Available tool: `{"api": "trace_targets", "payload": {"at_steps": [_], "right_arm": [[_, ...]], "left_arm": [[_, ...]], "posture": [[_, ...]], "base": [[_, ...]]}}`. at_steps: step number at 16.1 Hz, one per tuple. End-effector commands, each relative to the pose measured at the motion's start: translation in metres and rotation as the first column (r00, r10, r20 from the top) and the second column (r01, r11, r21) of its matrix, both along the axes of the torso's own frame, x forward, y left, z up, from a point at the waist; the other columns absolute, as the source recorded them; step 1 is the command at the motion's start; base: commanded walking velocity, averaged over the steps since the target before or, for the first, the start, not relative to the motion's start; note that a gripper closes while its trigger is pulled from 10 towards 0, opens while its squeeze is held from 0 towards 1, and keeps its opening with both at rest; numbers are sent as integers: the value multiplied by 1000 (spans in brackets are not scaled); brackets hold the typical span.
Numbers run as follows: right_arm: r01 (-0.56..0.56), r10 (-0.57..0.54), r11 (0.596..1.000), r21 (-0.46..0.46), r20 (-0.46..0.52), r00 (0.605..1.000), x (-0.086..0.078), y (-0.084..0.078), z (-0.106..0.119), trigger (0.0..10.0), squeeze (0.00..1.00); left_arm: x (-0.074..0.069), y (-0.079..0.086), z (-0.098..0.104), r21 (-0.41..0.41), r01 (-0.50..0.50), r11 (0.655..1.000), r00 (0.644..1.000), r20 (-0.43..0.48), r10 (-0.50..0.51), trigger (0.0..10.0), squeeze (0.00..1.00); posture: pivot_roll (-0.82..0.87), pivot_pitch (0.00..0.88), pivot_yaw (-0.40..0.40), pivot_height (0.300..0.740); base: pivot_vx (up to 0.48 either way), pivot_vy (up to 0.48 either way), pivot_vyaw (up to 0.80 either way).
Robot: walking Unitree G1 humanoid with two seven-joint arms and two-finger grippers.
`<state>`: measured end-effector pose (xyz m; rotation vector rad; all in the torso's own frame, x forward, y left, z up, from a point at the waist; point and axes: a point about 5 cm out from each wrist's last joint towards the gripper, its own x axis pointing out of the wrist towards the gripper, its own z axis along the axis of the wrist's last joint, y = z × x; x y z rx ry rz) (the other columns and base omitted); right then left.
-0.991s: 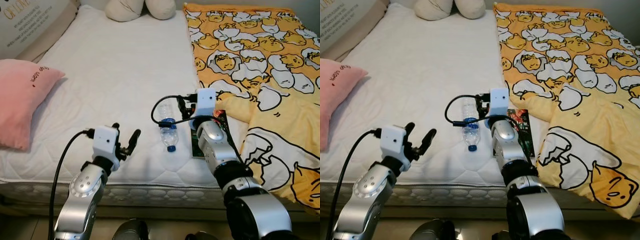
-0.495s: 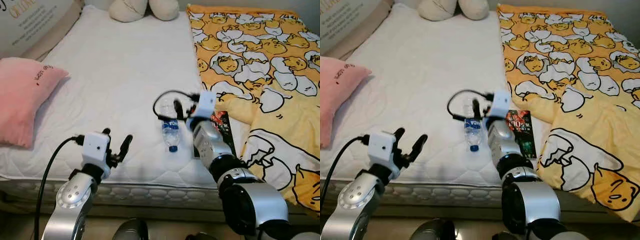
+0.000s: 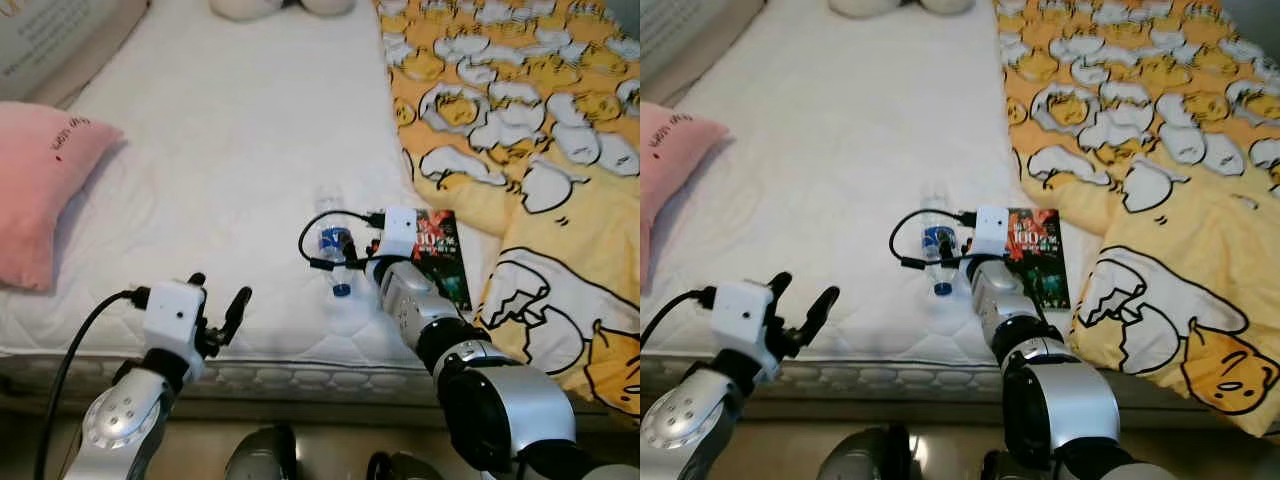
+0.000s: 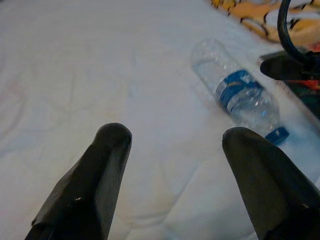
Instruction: Clean up the room
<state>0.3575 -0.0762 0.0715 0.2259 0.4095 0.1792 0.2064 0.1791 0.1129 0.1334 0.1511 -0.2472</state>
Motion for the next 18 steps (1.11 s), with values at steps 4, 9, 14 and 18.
{"api": "trace_targets", "payload": {"at_steps": [4,9,14,18], "right_arm": [[-121,119,992,-25,-75,990,-16,19,-19,10000,0],[-181,178,983,-9,-133,975,-28,31,-30,10000,0],[-171,173,985,22,-139,975,-29,30,-32,0,0],[-178,180,984,31,-100,979,-24,30,-24,0,0]], "left_arm": [[-16,4,5,5,-23,1000,999,-33,24,10000,0],[-26,2,4,-2,-38,999,997,-65,38,10000,0],[-24,1,3,-4,-45,999,996,-74,45,10000,0],[-12,-5,2,-18,-24,1000,998,-63,23,10000,0]], "posture": [[297,284,32,740],[297,315,20,740],[283,305,18,740],[245,281,24,740]], "base": [[0,0,0],[0,0,0],[0,0,0],[0,0,0]]}}
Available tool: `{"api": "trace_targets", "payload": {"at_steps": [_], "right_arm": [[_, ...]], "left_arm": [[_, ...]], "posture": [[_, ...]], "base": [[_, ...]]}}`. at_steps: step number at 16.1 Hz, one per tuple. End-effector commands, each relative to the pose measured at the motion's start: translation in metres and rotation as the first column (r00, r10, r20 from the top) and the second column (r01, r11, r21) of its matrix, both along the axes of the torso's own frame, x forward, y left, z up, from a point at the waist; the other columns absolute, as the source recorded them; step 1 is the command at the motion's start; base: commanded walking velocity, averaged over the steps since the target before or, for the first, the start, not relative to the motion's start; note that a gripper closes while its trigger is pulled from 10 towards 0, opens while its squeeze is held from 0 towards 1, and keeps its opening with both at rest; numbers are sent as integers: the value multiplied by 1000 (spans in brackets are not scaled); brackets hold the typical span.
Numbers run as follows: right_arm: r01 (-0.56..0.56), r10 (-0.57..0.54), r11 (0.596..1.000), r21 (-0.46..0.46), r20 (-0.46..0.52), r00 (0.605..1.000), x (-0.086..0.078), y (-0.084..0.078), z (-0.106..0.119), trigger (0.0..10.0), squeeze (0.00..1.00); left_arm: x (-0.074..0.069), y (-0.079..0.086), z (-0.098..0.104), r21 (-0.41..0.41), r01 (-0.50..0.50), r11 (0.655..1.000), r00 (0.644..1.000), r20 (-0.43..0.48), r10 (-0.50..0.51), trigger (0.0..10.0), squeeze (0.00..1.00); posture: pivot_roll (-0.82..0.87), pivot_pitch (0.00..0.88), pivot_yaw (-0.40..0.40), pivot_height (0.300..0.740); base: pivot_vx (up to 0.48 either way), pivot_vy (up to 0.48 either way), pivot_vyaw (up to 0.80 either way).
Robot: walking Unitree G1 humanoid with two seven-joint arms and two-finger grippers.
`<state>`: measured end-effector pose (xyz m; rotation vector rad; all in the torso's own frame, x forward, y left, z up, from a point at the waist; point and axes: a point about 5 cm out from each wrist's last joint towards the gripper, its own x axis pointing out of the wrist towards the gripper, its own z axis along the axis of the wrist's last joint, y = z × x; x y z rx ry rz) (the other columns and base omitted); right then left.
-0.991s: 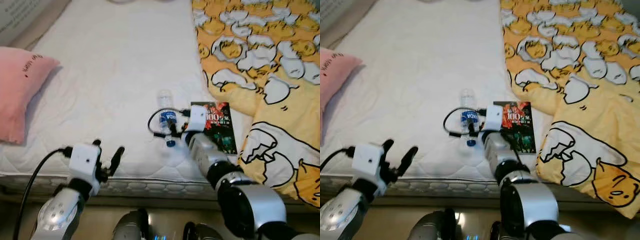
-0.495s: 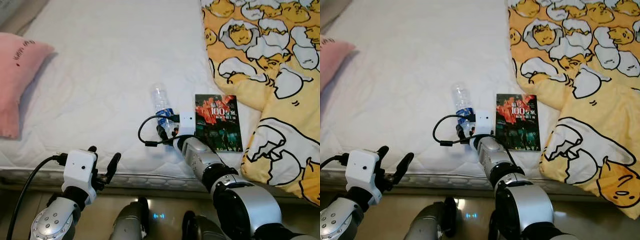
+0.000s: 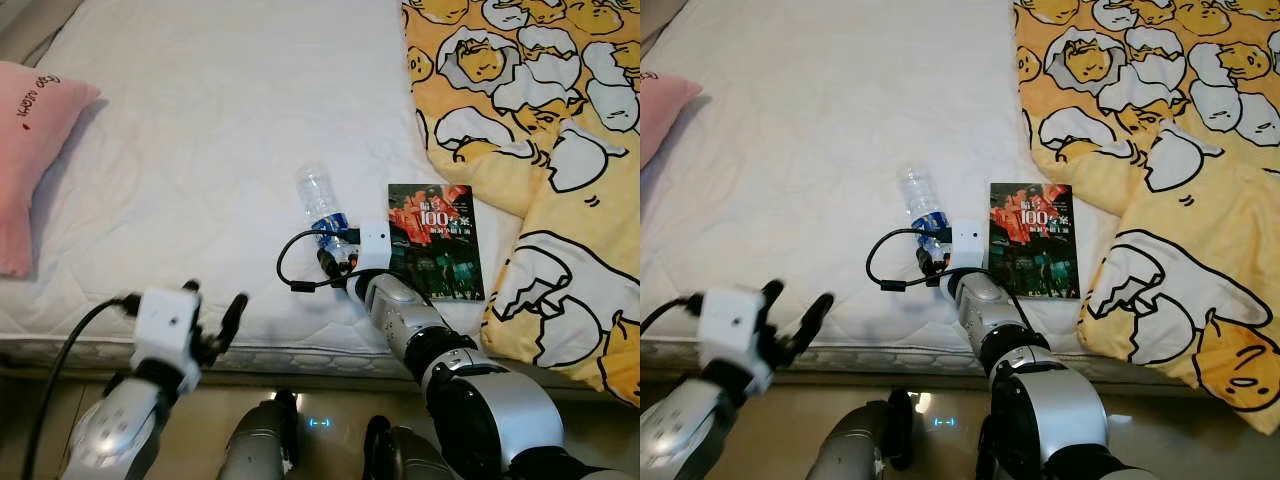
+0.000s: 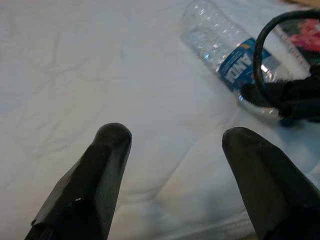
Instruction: Clean up the room
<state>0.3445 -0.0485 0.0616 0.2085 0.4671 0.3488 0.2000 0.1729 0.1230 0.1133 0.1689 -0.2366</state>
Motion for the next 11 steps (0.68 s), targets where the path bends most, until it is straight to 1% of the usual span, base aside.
{"api": "trace_targets", "payload": {"at_steps": [1,3,4,5,6,7,8,9,10,11], "right_arm": [[-4,5,1000,28,-52,999,-8,4,-10,0,0],[9,-6,999,53,-66,998,-8,7,-9,0,0],[32,-24,996,82,-105,994,-11,7,-14,0,0],[29,-23,997,73,-90,996,-11,6,-14,0,0],[19,-17,999,50,-27,999,-5,3,-6,0,0],[16,-17,1000,13,84,996,4,-3,7,0,0],[26,-23,1000,-16,146,989,8,-9,14,0,0],[49,-34,997,-61,226,974,13,-20,22,0,0],[98,-60,990,-98,333,941,17,-40,32,0,0],[119,-70,987,-112,371,926,18,-49,35,0,0]], "left_arm": [[-1,0,-8,-4,-3,1000,999,-40,3,10000,0],[7,-1,-10,-10,3,1000,999,-32,-4,10000,0],[18,-6,-10,-21,19,1000,1000,-14,-20,10000,0],[27,-10,-10,-29,31,999,1000,2,-31,10000,0],[36,-13,-10,-39,37,999,999,12,-36,10000,0],[44,-16,-12,-65,20,998,1000,9,-19,10000,0],[48,-15,-16,-81,-12,997,1000,-5,12,10000,0],[55,-14,-24,-133,-61,989,997,-55,54,10000,0],[62,-16,-30,-135,-67,989,996,-60,59,10000,0],[65,-17,-32,-141,-69,988,996,-59,61,10000,0]], "posture": [[236,270,27,740],[220,246,29,740],[199,196,31,740],[187,174,31,740],[153,136,35,740],[127,111,37,740],[119,103,36,740],[94,78,36,740],[52,36,35,740],[38,21,37,740]], "base": [[0,0,0],[0,0,0],[0,0,0],[0,0,0],[0,0,0],[0,0,0],[0,0,0],[0,0,0],[0,0,0],[0,0,0]]}}
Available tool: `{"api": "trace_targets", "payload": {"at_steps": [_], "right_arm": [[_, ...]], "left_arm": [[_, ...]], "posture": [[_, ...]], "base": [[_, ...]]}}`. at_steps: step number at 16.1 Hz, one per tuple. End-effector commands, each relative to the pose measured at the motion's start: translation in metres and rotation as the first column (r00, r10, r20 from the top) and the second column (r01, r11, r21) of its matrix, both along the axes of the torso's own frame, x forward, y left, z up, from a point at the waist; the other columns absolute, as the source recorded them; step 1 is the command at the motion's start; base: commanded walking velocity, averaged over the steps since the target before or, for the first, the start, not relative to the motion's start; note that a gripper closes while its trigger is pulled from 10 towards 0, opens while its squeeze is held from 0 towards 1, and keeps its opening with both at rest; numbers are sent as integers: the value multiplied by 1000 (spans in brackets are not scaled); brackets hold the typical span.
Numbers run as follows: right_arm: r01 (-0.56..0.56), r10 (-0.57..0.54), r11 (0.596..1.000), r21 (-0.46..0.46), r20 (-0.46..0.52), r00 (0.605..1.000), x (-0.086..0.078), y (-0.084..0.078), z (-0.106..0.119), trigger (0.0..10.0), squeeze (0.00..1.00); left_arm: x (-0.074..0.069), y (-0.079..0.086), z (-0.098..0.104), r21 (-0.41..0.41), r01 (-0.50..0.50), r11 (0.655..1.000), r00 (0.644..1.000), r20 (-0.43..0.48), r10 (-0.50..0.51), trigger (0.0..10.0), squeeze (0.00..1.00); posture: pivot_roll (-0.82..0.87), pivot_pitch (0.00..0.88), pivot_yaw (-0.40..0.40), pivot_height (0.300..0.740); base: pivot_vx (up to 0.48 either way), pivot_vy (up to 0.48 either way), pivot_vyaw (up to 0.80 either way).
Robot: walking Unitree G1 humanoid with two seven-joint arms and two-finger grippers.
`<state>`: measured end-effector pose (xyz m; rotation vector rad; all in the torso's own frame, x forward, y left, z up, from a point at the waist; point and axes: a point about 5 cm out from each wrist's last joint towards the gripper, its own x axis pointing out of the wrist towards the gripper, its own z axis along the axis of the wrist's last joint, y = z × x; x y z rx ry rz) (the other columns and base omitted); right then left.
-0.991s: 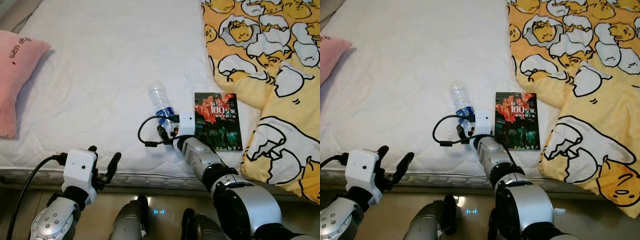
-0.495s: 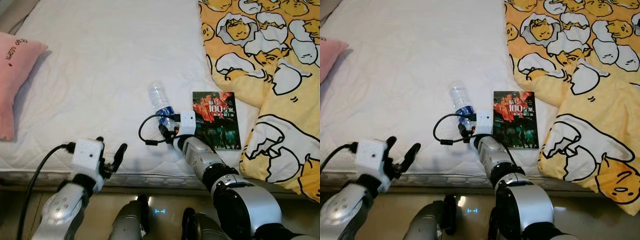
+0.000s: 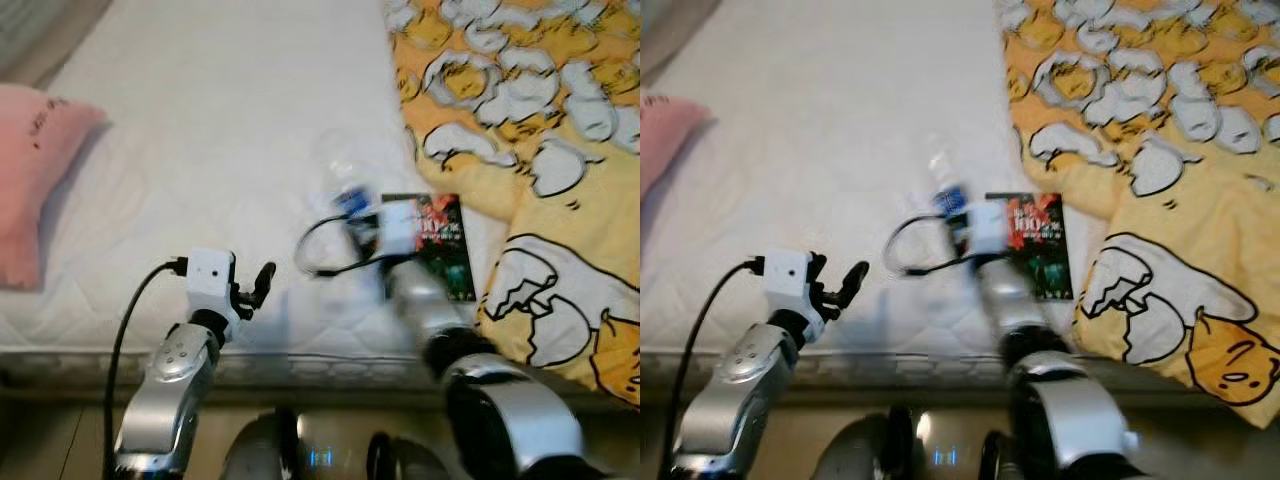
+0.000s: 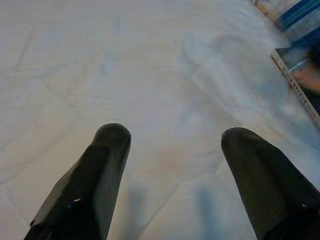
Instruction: Clean up the room
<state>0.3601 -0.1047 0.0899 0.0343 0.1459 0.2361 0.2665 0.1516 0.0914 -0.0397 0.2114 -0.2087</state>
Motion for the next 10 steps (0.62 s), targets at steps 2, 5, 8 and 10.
{"api": "trace_targets", "payload": {"at_steps": [2,5,8,10], "right_arm": [[92,-78,994,-61,198,977,-6,-33,20,0,0],[205,-161,973,-109,320,934,-28,-59,28,0,0],[249,-167,951,-185,371,914,-86,-69,11,10000,0],[252,-176,948,-196,338,924,-110,-72,-2,10000,0]], "left_arm": [[12,5,-3,-5,-35,999,999,19,35,10000,0],[22,8,0,24,-32,999,998,56,30,10000,0],[12,10,1,27,-35,999,996,79,33,10000,0],[2,7,1,4,-16,1000,997,77,16,10000,0]], "posture": [[-14,0,44,740],[-39,0,42,740],[-43,0,34,740],[-42,0,31,740]], "base": [[0,0,0],[0,0,0],[0,0,0],[0,0,0]]}}
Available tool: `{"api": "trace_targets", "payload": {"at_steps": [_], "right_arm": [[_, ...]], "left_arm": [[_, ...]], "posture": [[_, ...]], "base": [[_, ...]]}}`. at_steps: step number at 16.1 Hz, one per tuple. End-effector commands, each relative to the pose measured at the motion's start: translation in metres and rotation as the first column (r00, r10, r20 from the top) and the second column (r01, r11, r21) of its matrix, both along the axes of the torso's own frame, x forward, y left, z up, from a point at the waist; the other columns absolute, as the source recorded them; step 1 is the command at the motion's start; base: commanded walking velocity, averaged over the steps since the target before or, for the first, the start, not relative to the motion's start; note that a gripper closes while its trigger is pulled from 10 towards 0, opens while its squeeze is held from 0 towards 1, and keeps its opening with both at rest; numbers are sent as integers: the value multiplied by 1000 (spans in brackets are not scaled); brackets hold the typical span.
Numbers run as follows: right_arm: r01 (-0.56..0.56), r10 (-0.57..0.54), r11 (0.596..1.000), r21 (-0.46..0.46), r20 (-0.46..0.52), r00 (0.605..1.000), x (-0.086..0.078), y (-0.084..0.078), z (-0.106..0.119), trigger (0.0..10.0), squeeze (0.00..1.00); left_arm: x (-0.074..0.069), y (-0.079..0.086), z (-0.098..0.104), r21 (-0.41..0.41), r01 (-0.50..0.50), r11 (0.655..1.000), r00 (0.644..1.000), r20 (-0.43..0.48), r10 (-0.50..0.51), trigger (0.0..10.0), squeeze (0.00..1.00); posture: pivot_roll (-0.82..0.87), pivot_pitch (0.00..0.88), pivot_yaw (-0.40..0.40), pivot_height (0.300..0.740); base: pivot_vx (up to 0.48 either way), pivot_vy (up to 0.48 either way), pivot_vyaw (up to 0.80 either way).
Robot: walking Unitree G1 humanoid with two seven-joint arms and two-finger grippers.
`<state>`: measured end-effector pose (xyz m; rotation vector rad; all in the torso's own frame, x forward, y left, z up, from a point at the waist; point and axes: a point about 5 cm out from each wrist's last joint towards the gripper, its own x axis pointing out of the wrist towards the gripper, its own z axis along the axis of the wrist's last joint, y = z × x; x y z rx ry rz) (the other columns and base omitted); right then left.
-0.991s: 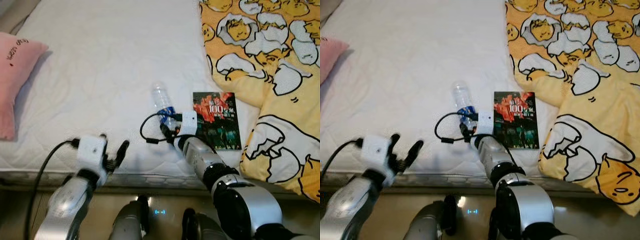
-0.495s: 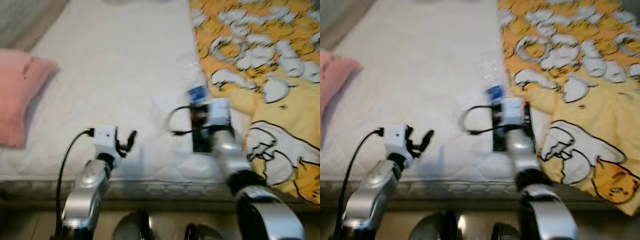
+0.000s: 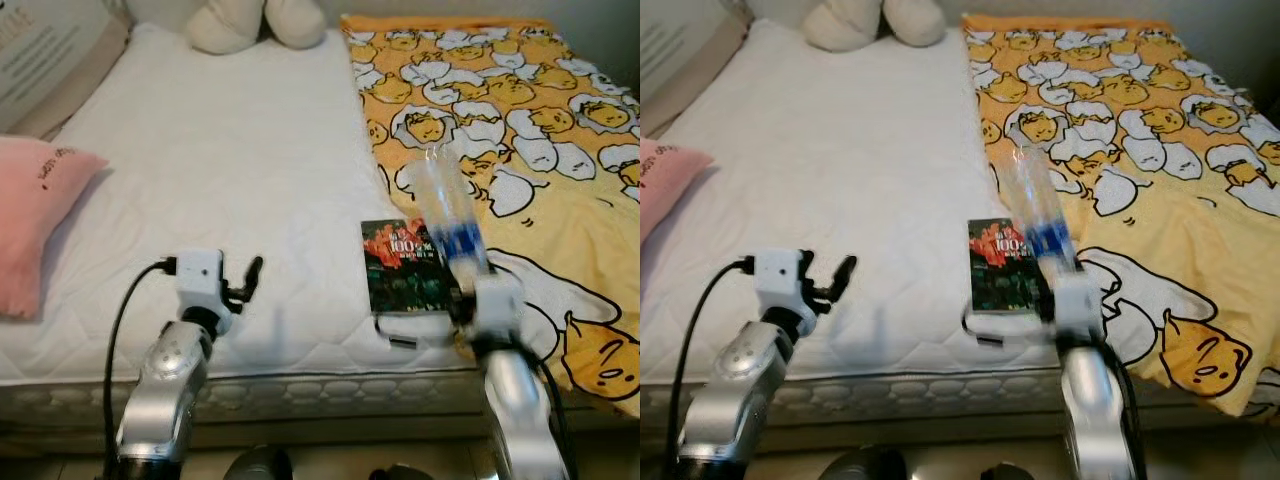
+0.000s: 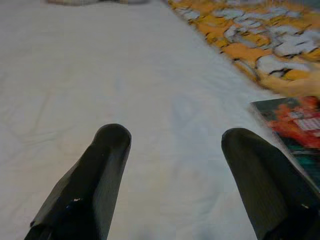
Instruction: Clean up the room
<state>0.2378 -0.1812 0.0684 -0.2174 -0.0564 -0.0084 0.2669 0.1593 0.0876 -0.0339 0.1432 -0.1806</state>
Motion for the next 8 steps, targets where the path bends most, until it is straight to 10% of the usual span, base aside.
{"api": "trace_targets", "payload": {"at_steps": [1,6,8], "right_arm": [[17,-18,999,29,29,999,-3,-2,8,10000,0],[-28,34,998,56,-101,994,-41,-11,-4,10000,0],[-18,25,998,58,-122,992,-41,-14,-9,10000,0]], "left_arm": [[-6,2,-8,-7,-6,1000,1000,-20,6,10000,0],[-48,4,-15,30,193,981,981,-3,-193,10000,0],[-43,2,-14,28,167,986,986,10,-167,10000,0]], "posture": [[-56,0,23,740],[-56,0,-7,740],[-52,0,-6,740]], "base": [[0,0,0],[0,0,0],[0,0,0]]}}
